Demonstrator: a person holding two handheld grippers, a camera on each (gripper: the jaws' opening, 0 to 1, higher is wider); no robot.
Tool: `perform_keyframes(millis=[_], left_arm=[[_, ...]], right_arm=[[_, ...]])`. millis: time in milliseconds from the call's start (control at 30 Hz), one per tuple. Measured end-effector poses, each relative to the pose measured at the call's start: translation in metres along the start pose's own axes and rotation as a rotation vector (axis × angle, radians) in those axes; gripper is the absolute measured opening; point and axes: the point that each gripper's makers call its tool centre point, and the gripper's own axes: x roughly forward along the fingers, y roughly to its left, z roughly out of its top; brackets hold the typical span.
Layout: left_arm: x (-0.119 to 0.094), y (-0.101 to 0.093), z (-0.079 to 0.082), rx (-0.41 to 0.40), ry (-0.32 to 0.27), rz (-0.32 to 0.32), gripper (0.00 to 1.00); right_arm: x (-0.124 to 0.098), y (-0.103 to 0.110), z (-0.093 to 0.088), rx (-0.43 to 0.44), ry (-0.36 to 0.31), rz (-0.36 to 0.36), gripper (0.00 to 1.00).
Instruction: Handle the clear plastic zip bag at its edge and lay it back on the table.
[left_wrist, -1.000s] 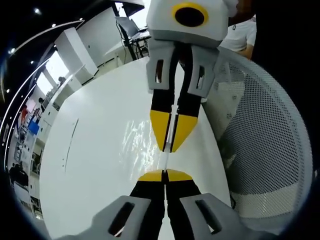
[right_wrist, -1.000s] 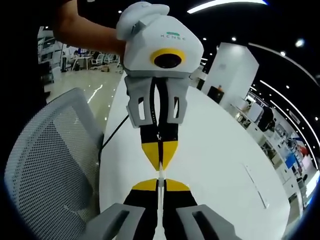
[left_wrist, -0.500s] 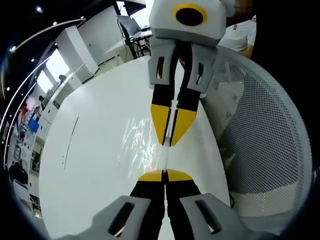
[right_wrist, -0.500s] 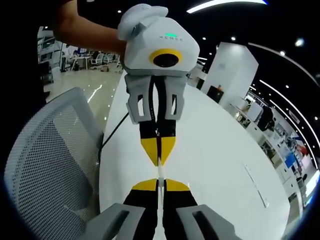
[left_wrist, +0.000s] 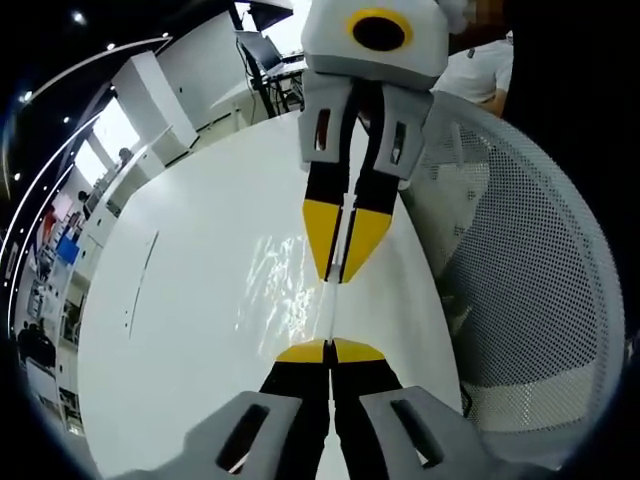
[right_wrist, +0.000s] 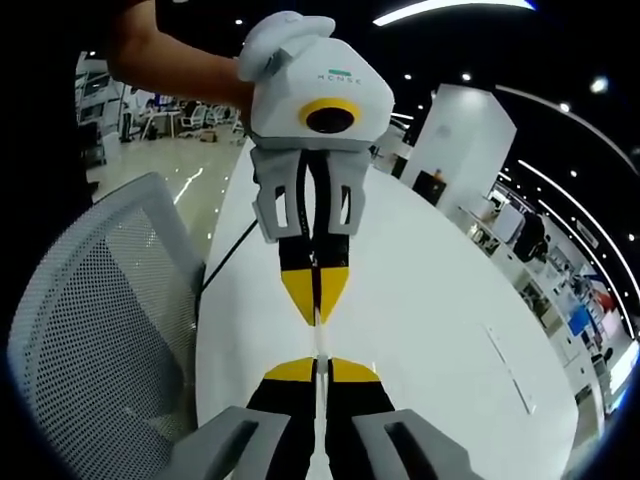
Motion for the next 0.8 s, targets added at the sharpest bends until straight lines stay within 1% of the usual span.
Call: perform_keyframes(millis=[267, 800], left_arm=[[-0.0006, -0.0006, 0.0010, 0.001, 0.001, -0.003, 0.00], [-0.0035, -0.0002, -0.0031, 0.000, 0.011, 0.004, 0.00]], right_arm=[[-0.0015, -0.0003, -0.0008, 0.006, -0.001, -0.002, 0.00], [-0.0048, -0.0010, -0.0021, 0.009, -0.002, -0.004, 0.00]])
